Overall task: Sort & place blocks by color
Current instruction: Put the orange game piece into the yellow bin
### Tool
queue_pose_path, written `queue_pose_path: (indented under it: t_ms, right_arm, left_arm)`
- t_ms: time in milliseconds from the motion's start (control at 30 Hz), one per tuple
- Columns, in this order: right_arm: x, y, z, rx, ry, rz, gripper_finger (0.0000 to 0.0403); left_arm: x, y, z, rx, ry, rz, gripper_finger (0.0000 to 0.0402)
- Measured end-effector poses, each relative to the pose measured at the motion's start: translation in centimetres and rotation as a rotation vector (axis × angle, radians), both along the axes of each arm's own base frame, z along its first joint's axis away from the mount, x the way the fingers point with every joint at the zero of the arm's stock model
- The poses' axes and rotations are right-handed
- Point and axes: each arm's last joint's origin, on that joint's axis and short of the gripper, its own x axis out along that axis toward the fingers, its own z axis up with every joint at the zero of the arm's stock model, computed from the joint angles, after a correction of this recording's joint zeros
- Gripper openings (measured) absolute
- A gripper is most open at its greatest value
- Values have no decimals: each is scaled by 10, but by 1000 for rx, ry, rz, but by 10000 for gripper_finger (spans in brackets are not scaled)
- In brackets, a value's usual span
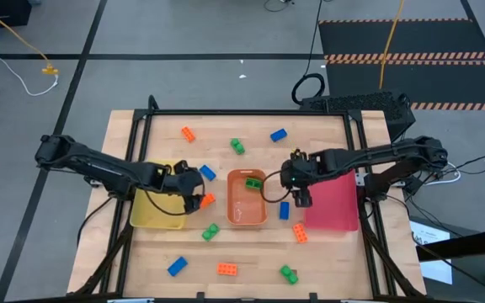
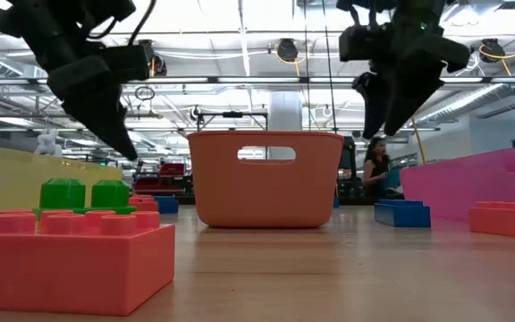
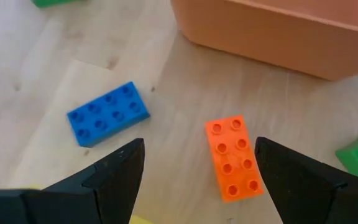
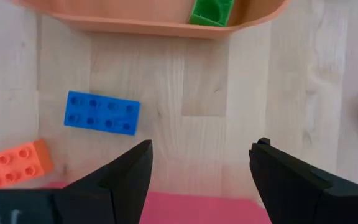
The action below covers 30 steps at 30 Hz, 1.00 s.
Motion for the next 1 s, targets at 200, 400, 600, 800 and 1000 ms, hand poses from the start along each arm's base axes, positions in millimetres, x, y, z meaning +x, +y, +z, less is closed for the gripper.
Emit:
queue_pose_path:
  t_ms: [200,400,600,800,1000]
  right_arm:
    - [-2,0,-14,3,-9,-8,254]
    - [-5,0,-24,6,2,-21,254]
    - [-7,0,-27,7,9,-25,254]
    - [-6,0,-26,7,1,-25,254]
    - [-6,0,-26,7,0,-25,254]
  left_arm:
    - [-3,2,3,33,5,-18,305]
    - [-2,-1,-1,-3,19,23,305]
    - [2,-7,-8,-22,43,3,305]
    - [10,-11,-22,-63,82,-10,305]
    - [19,-18,-38,-74,118,-42,305]
